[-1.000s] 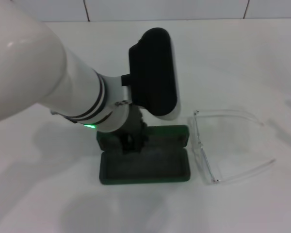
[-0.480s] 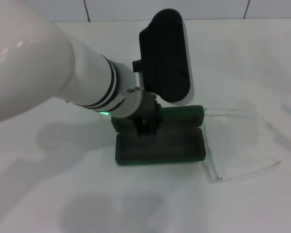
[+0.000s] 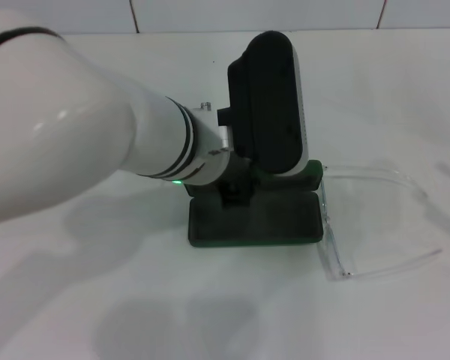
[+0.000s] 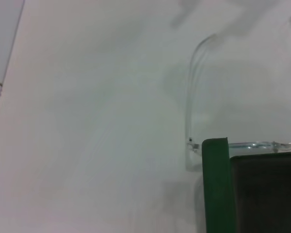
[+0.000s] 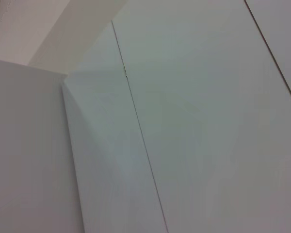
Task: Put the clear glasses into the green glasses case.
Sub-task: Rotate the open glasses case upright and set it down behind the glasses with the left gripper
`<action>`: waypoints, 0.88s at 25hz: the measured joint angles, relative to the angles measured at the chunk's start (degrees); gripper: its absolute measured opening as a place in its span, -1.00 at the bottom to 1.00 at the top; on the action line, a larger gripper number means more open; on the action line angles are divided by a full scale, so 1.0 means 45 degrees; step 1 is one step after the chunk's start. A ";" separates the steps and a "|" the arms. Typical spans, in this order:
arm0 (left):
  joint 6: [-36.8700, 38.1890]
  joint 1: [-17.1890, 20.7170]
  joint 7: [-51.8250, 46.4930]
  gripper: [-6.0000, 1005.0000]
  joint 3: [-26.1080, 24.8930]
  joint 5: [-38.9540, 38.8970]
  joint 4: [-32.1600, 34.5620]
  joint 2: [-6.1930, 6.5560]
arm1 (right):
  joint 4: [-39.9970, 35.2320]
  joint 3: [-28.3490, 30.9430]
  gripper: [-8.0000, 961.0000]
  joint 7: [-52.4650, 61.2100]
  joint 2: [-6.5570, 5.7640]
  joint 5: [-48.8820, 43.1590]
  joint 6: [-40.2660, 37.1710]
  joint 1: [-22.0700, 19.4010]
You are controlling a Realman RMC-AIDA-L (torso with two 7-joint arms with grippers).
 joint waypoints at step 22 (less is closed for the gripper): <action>-0.0627 0.0246 0.0135 -0.50 0.0054 0.0118 -0.0113 0.0020 | -0.0016 0.0120 0.49 0.0000 0.0001 0.0086 0.0086 0.0037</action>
